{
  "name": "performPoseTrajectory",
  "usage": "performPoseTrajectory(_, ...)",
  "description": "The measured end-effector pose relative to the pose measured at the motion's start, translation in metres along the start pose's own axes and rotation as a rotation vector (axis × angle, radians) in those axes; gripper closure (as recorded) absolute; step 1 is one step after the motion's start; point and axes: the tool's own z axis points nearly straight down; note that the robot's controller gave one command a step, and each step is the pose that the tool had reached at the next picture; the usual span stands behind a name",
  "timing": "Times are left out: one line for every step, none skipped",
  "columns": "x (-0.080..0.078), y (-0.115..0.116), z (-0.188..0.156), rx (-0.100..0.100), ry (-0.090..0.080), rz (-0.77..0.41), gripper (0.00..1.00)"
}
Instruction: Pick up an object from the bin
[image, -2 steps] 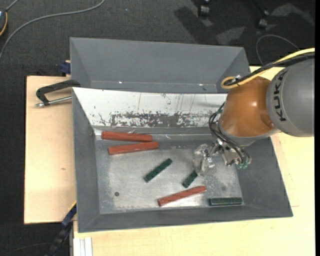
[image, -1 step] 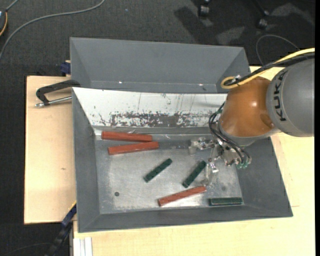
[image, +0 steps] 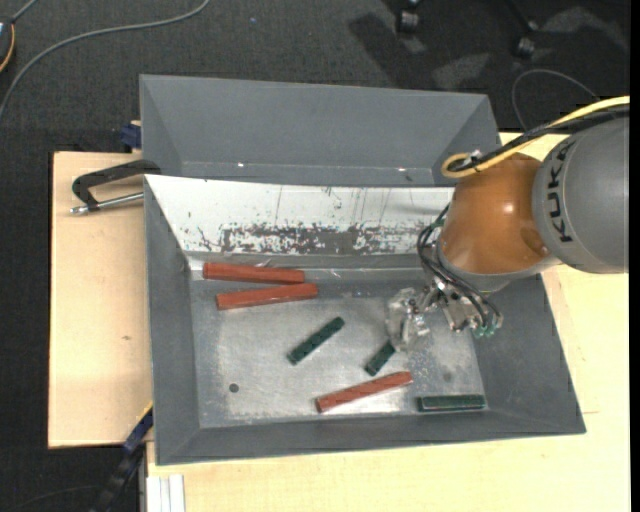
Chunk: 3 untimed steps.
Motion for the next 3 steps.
performPoseTrajectory(0.0, 0.0, 0.0, 0.0, 0.0, 0.0, 0.0)
performPoseTrajectory(0.0, 0.0, 0.0, 0.0, 0.0, 0.0, 1.0)
performPoseTrajectory(-0.021, 0.011, -0.028, 0.001, -0.008, -0.194, 1.0)
